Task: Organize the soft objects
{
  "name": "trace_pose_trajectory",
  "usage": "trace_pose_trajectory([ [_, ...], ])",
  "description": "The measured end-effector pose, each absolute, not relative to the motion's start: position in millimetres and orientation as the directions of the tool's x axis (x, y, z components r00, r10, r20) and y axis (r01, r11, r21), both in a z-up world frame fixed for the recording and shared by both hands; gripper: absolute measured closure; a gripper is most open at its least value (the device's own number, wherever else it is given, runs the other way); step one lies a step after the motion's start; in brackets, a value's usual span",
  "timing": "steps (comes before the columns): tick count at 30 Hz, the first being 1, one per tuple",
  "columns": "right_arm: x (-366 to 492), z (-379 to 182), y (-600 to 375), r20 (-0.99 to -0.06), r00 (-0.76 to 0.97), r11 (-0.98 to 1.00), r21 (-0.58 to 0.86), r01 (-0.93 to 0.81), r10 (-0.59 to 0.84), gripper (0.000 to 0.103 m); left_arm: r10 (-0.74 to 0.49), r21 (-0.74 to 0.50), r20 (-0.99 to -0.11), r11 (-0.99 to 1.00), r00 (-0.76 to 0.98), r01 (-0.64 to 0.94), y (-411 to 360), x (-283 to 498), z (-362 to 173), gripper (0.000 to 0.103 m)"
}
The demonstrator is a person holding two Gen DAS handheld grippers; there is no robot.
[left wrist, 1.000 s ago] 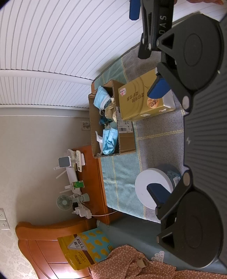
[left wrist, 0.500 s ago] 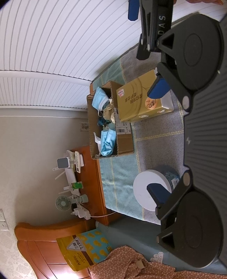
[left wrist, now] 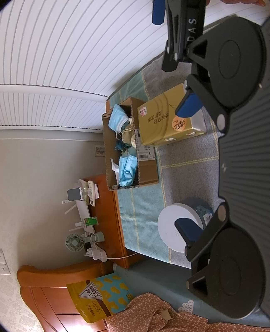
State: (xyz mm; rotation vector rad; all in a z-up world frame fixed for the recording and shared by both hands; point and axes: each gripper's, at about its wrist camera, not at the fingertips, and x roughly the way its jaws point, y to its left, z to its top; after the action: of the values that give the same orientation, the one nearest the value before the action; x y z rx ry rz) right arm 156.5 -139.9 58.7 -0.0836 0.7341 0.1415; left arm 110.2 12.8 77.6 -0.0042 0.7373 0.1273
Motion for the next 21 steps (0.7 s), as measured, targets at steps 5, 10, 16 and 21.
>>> trace_pose_trajectory([
  [5, 156.4, 58.4, -140.3, -0.672, 0.734, 0.987, -0.026, -0.157, 0.099, 0.0, 0.114, 0.041, -0.67, 0.992, 0.733, -0.117, 12.5, 110.1, 77.5, 0.001],
  [10, 156.7, 58.3, -140.2, -0.673, 0.733, 0.987, -0.027, -0.158, 0.099, 0.0, 0.114, 0.041, -0.671, 0.992, 0.733, -0.118, 12.4, 110.1, 77.3, 0.001],
  [16, 156.4, 58.1, -140.8, -0.673, 0.733, 0.987, -0.028, -0.157, 0.098, 0.0, 0.113, 0.04, -0.672, 0.992, 0.732, -0.116, 12.4, 110.5, 76.5, 0.001],
  [21, 156.5, 57.5, -141.1, -0.673, 0.733, 0.987, -0.028, -0.157, 0.097, 0.0, 0.113, 0.04, -0.672, 0.992, 0.731, -0.117, 12.3, 110.7, 76.3, 0.001],
])
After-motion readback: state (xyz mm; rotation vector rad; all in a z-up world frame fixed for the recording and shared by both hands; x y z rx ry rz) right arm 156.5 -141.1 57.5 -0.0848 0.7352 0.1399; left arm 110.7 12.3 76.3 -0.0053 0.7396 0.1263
